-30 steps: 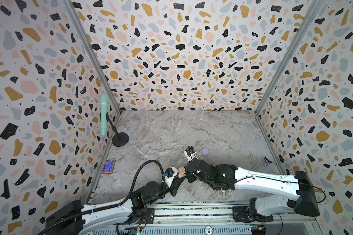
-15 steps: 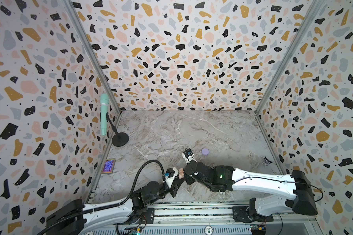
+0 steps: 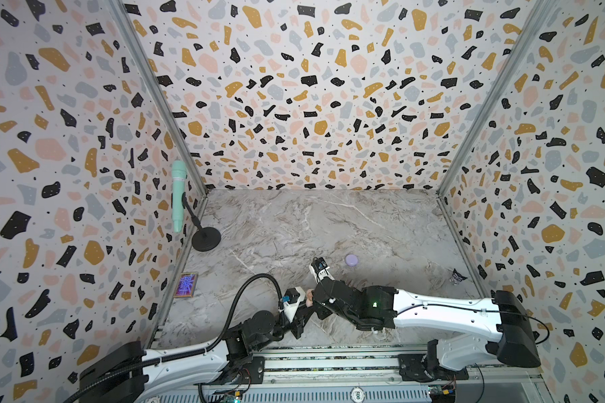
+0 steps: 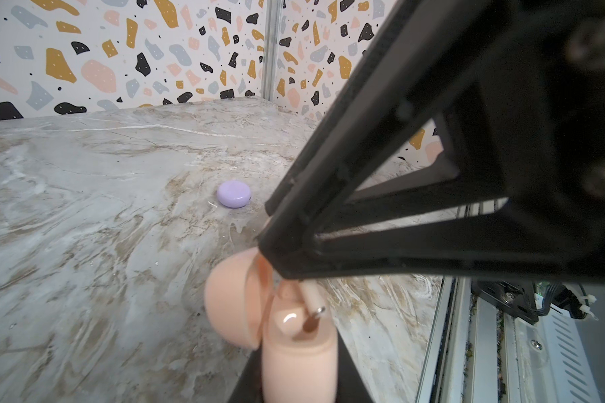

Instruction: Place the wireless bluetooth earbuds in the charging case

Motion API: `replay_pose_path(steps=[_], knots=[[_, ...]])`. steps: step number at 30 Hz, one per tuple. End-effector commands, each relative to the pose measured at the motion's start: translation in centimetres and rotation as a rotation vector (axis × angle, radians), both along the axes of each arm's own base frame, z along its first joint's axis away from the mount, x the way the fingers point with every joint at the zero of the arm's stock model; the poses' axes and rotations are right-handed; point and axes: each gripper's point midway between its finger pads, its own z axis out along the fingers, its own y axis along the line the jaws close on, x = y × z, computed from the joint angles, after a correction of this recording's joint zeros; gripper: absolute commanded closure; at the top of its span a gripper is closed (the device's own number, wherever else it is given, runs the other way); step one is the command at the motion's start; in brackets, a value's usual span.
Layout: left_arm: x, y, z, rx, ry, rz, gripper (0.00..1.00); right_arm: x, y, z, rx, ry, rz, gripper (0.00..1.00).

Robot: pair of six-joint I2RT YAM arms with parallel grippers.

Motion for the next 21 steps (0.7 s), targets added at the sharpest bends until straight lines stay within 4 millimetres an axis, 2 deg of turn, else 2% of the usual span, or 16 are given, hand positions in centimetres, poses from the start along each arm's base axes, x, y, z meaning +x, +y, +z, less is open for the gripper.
replay_pose_path(steps=[1,21], knots=[[0.1,-0.2,1.3,-0.051,-0.012,0.007,1.00,0.0,0.8,1.8,0.042,-0.019,-0.002,0.84],[0.5,0.2,1.4,-0.062,-0.004,0.040,1.00,-1.3,1.4,1.2,0.021,-0.035,0.060,0.84]])
